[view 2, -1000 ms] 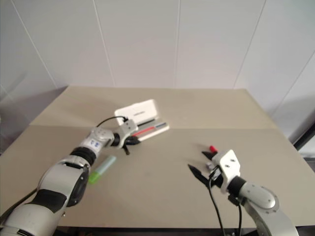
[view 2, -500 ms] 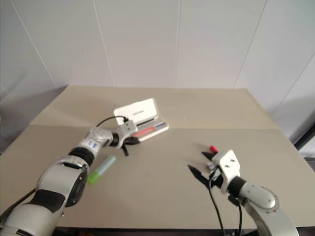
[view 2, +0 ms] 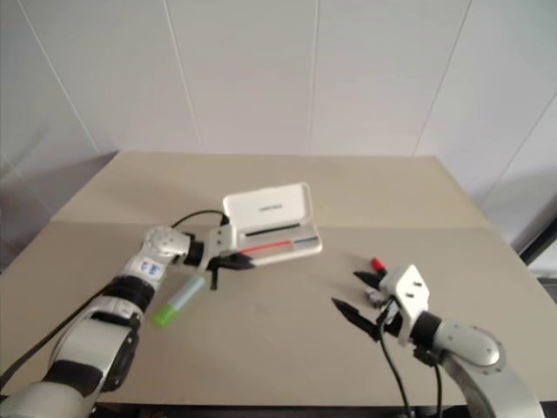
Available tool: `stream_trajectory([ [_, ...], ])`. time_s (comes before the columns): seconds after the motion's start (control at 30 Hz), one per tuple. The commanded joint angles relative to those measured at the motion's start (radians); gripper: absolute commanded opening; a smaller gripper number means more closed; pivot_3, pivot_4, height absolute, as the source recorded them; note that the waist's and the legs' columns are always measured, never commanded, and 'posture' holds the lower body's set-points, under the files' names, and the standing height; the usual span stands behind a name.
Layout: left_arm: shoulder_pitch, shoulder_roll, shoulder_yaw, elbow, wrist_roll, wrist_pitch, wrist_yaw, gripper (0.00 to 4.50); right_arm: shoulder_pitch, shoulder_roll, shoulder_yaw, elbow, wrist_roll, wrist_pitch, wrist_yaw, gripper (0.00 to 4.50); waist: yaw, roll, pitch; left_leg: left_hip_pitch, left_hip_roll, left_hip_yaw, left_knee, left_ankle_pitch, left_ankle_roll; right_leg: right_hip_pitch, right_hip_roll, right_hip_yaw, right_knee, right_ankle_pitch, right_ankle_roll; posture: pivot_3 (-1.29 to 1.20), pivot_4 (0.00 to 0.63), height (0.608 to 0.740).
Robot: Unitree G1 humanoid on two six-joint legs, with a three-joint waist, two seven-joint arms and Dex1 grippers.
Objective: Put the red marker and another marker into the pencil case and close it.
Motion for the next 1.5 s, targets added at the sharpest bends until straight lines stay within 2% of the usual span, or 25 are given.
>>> stream_trajectory([
  [0.03,0.071,0.042,0.010,-0.243,-0.074,0.098,-0.062,0.02,0.000,-0.045,-0.068,0.015,0.059,-0.054,0.103,4.50,0.002,0.000,0.000,0.000,0.000,0.000,0.000,0.000,0.000,0.000,0.000,0.000,0.000,0.000,0.000,0.00,0.150,0.740],
  [0.23,0.218,0.102,0.004,-0.574,-0.123,0.274,-0.082,0.02,-0.010,-0.154,-0.180,0.154,0.147,-0.134,0.354,4.50,0.005,0.000,0.000,0.000,0.000,0.000,0.003,0.000,0.000,0.001,0.000,0.000,0.001,0.000,0.000,0.00,0.150,0.740],
  [0.4,0.286,0.124,-0.014,-0.723,-0.141,0.354,-0.080,0.02,-0.033,-0.223,-0.199,0.298,0.145,-0.199,0.526,4.50,0.003,0.000,0.000,0.001,0.000,0.000,0.005,0.000,0.000,0.002,0.000,0.000,0.001,0.000,0.000,0.00,0.150,0.740],
  [0.63,0.361,0.169,-0.034,-0.827,-0.160,0.401,-0.083,0.02,-0.083,-0.294,-0.158,0.445,0.072,-0.296,0.671,4.50,0.001,0.002,0.001,0.002,0.000,0.000,0.005,0.000,0.000,0.002,0.000,0.000,0.002,0.000,0.000,0.00,0.150,0.740],
  [0.93,0.465,0.197,-0.043,-0.906,-0.156,0.321,-0.030,0.02,-0.072,-0.307,-0.145,0.440,0.060,-0.307,0.701,4.50,0.002,0.002,0.001,0.002,0.000,0.001,0.005,0.000,0.001,0.002,-0.001,0.001,0.001,0.000,0.000,0.00,0.150,0.740],
  [1.1,0.512,0.200,-0.053,-0.882,-0.142,0.241,-0.005,0.02,-0.069,-0.302,-0.139,0.430,0.052,-0.302,0.683,4.50,0.002,0.002,0.001,0.002,0.000,0.001,0.005,0.000,0.001,0.002,-0.001,0.001,0.001,0.000,-0.001,0.00,0.150,0.740],
  [1.5,0.530,0.187,-0.084,-0.860,-0.118,0.202,0.052,0.02,-0.073,-0.301,-0.130,0.412,0.043,-0.277,0.638,4.50,0.003,0.002,0.001,0.002,0.000,0.001,0.005,0.000,0.001,0.002,-0.001,0.001,0.001,0.000,-0.001,0.00,0.150,0.740],
])
